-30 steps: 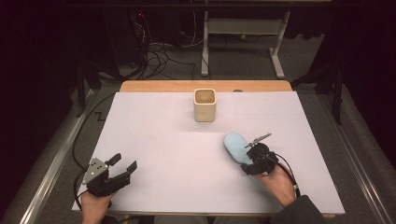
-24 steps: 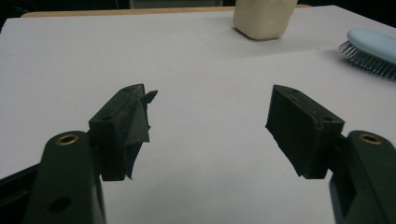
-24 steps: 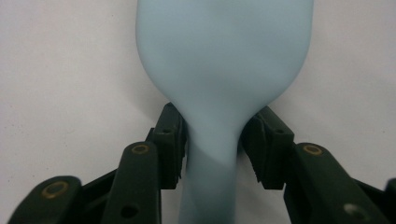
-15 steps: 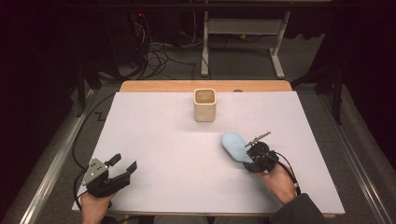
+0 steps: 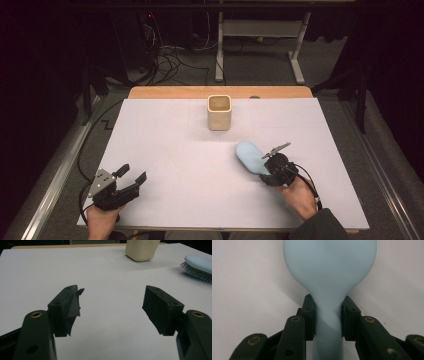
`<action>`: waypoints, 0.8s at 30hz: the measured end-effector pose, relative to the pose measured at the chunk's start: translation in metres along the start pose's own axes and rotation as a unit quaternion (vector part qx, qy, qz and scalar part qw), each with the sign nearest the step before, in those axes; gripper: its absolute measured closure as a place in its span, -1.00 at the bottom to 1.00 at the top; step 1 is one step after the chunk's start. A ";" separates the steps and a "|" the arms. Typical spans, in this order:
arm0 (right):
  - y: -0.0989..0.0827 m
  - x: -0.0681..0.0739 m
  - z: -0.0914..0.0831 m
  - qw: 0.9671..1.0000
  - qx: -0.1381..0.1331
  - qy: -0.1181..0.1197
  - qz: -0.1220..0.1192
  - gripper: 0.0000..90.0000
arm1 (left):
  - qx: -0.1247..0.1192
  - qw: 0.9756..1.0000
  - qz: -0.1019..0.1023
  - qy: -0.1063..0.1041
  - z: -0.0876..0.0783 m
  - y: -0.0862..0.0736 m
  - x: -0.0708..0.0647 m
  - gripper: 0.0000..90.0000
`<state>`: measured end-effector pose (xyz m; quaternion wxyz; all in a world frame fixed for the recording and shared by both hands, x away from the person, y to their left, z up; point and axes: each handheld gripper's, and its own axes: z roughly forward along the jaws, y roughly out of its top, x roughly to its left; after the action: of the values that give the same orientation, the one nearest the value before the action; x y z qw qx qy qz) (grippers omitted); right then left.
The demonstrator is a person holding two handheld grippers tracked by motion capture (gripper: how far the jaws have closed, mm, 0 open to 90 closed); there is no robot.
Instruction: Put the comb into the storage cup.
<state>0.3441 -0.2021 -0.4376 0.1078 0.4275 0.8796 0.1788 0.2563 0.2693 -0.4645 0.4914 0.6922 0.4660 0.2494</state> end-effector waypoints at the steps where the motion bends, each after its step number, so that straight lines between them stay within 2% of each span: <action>1: 0.000 0.002 -0.001 1.000 -0.006 0.003 -0.004 0.57 | -0.001 1.000 -0.001 0.000 0.000 0.000 0.000 -0.33; 3: 0.000 0.003 -0.002 1.000 -0.008 0.005 -0.006 0.57 | -0.001 1.000 -0.001 0.001 0.000 0.000 0.000 -0.33; 10: -0.003 0.003 -0.020 0.999 -0.051 0.014 -0.008 0.57 | 0.001 1.000 0.003 -0.001 0.001 0.000 -0.003 -0.33; 11: -0.003 0.003 -0.020 0.999 -0.051 0.014 -0.008 0.57 | 0.001 1.000 0.003 -0.001 0.001 0.000 -0.003 -0.33; 15: -0.007 0.004 -0.029 0.996 -0.081 0.024 -0.006 0.57 | 0.003 1.000 0.003 -0.001 0.003 0.001 -0.003 -0.33; 24: -0.012 0.008 -0.038 0.993 -0.116 0.036 -0.008 0.56 | 0.004 1.000 0.009 -0.009 0.006 0.003 -0.007 -0.33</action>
<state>0.3174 -0.2114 -0.4080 0.1261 0.3980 0.8598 0.2940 0.2596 0.2602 -0.4633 0.4906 0.7006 0.4563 0.2454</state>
